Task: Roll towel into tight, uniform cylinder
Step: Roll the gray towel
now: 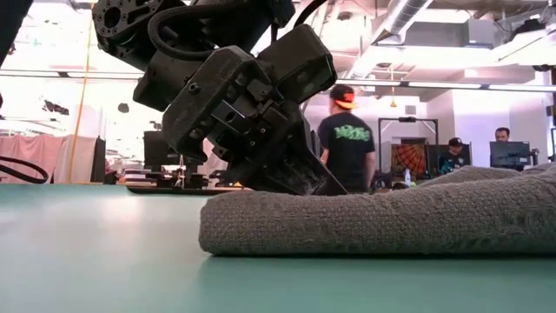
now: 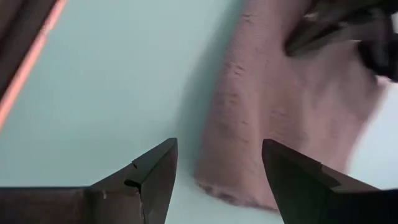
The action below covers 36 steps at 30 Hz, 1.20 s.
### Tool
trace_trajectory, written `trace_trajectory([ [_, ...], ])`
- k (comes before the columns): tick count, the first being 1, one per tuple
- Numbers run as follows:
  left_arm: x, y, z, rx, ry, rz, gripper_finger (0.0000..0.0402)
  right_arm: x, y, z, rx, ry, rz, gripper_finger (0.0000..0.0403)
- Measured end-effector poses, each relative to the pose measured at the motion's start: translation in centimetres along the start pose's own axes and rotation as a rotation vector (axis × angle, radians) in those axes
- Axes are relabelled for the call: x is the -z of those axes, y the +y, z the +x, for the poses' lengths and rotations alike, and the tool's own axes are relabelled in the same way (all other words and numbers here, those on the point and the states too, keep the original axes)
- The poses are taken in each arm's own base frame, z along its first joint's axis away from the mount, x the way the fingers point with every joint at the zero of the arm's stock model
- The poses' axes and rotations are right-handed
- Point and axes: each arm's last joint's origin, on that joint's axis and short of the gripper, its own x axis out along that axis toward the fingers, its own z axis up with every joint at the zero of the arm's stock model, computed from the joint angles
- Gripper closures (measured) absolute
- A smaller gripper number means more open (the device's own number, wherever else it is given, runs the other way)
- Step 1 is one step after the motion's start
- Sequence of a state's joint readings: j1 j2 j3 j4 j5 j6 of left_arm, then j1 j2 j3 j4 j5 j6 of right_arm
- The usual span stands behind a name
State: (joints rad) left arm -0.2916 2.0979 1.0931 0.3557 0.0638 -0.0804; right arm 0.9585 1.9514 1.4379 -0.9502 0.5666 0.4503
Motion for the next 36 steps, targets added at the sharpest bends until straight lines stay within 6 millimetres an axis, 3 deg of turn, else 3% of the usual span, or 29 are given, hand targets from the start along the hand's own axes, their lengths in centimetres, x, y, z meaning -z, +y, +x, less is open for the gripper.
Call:
trace_trajectory([
  [13, 0.0, 0.0, 0.0, 0.009, 0.000, 0.016, 0.0401, 0.6, -0.7, 2.9, -0.008, 0.004, 0.030, 0.0142],
  [19, 0.0, 0.0, 0.0, 0.032, 0.002, 0.015, 0.0401, 2.2, -0.4, 4.6, -0.021, 0.038, 0.018, 0.0149],
  [23, 0.0, 0.0, 0.0, 0.036, 0.002, 0.010, 0.0401, 2.2, -0.9, 4.9, 0.000, 0.055, 0.065, 0.0204],
  [28, 0.0, -0.1, 0.0, 0.053, 0.004, 0.008, 0.0401, 1.4, -1.5, 4.8, -0.008, 0.047, 0.100, 0.0361],
  [36, 0.1, -0.2, 0.0, 0.111, 0.022, -0.033, 0.0401, 0.7, -3.4, 3.1, -0.044, 0.032, 0.380, 0.0370],
])
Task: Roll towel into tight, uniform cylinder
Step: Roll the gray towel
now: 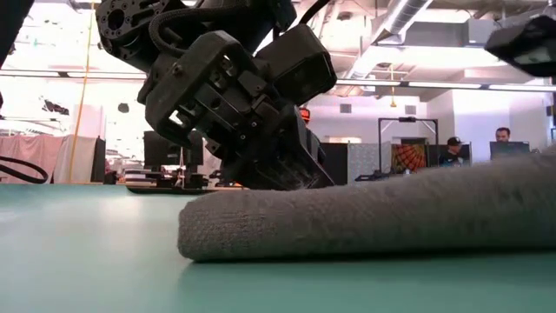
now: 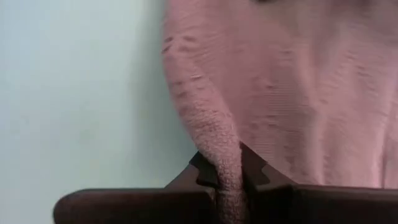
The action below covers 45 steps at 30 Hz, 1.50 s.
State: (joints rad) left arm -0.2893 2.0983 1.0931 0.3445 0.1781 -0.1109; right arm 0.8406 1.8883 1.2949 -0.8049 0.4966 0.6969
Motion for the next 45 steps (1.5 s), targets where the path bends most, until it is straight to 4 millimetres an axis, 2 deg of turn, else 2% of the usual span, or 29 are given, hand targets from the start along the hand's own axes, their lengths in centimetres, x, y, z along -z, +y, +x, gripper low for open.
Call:
trace_trajectory([
  [5, 0.1, 0.0, 0.0, 0.000, 0.013, 0.000, 0.0401, -0.2, -1.8, -2.7, -0.002, -0.020, 0.249, 0.0370],
  [9, 0.1, -0.1, 0.0, 0.023, 0.016, -0.002, 0.0401, -0.3, -3.6, -3.0, 0.016, 0.051, 0.390, 0.0370],
  [17, 0.2, -0.1, 0.0, 0.053, 0.022, -0.008, 0.0401, -1.1, -4.5, 0.0, -0.029, 0.222, 0.474, 0.0370],
  [29, 0.2, -0.2, 0.0, 0.078, 0.024, -0.021, 0.0401, -2.3, -7.2, 1.1, -0.016, 0.291, 0.577, 0.0370],
  [38, 0.2, -0.3, 0.0, 0.092, 0.027, -0.035, 0.0401, -3.1, -9.7, 2.6, -0.002, 0.340, 0.561, 0.0370],
  [41, -0.4, -0.5, -0.7, 0.055, 0.017, -0.034, 0.0401, -3.4, -10.5, 3.0, -0.001, 0.343, 0.543, 0.0370],
  [45, -2.4, -1.4, -3.4, -0.019, 0.013, -0.004, 0.0401, -3.5, -11.5, 3.4, 0.012, 0.360, 0.527, 0.0370],
])
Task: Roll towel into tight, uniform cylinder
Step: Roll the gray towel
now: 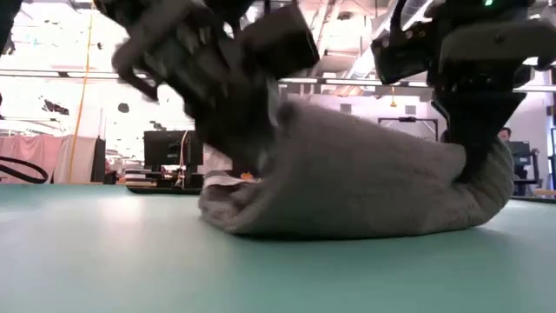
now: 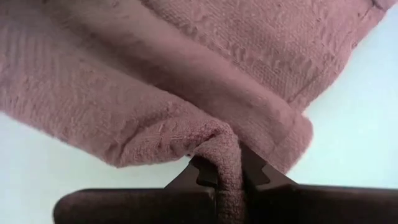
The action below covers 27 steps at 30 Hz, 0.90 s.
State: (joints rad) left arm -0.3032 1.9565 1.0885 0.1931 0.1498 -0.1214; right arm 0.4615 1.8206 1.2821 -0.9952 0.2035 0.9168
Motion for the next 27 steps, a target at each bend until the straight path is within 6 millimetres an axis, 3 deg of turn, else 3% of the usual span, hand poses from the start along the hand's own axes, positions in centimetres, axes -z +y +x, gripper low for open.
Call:
trace_trajectory([
  [4, -2.2, -1.6, -3.2, -0.044, -0.043, 0.027, 0.0402, -0.8, -0.3, 0.6, -0.043, -0.004, 0.000, 0.0370],
  [8, -3.3, -4.7, -4.8, -0.097, -0.123, 0.189, 0.0402, -1.3, -0.6, 1.2, -0.078, -0.010, -0.003, 0.0370],
  [14, -2.9, -7.7, -4.8, -0.116, -0.134, 0.376, 0.0402, -1.9, -1.0, 2.0, -0.119, -0.017, -0.012, 0.0370],
  [20, -3.5, -7.4, -4.7, -0.166, -0.155, 0.456, 0.0402, -2.4, -1.3, 2.2, -0.132, -0.027, -0.010, 0.0370],
  [27, -4.5, -7.6, -2.5, -0.148, -0.023, 0.560, 0.0402, -2.8, -1.6, 2.3, -0.137, -0.036, -0.020, 0.0370],
])
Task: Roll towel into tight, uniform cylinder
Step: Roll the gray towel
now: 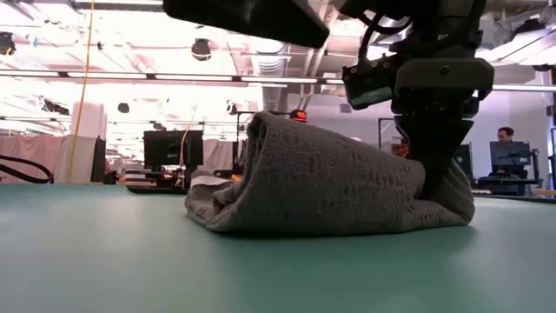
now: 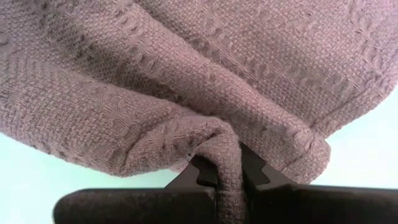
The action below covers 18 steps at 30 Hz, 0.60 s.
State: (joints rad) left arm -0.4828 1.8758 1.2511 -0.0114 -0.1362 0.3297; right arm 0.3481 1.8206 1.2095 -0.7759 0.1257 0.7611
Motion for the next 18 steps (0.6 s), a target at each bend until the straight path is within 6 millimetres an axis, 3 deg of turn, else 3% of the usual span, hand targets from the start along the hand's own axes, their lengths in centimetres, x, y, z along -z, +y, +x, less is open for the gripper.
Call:
trace_trajectory([
  [3, -0.2, -0.1, 1.0, 0.029, 0.057, 0.026, 0.0402, -0.3, -0.3, 0.0, 0.002, -0.003, 0.009, 0.0370],
  [7, -0.2, 0.1, 1.1, 0.018, 0.068, 0.011, 0.0402, -0.2, -0.4, 0.1, 0.018, 0.010, 0.007, 0.0370],
  [15, 1.7, 0.4, 1.2, 0.101, 0.214, 0.085, 0.0402, -0.4, -0.4, 0.1, 0.002, 0.000, -0.028, 0.0370],
  [18, 1.5, 0.5, 1.4, 0.077, 0.186, 0.125, 0.0402, -0.4, -0.3, 0.1, -0.011, 0.001, -0.044, 0.0370],
])
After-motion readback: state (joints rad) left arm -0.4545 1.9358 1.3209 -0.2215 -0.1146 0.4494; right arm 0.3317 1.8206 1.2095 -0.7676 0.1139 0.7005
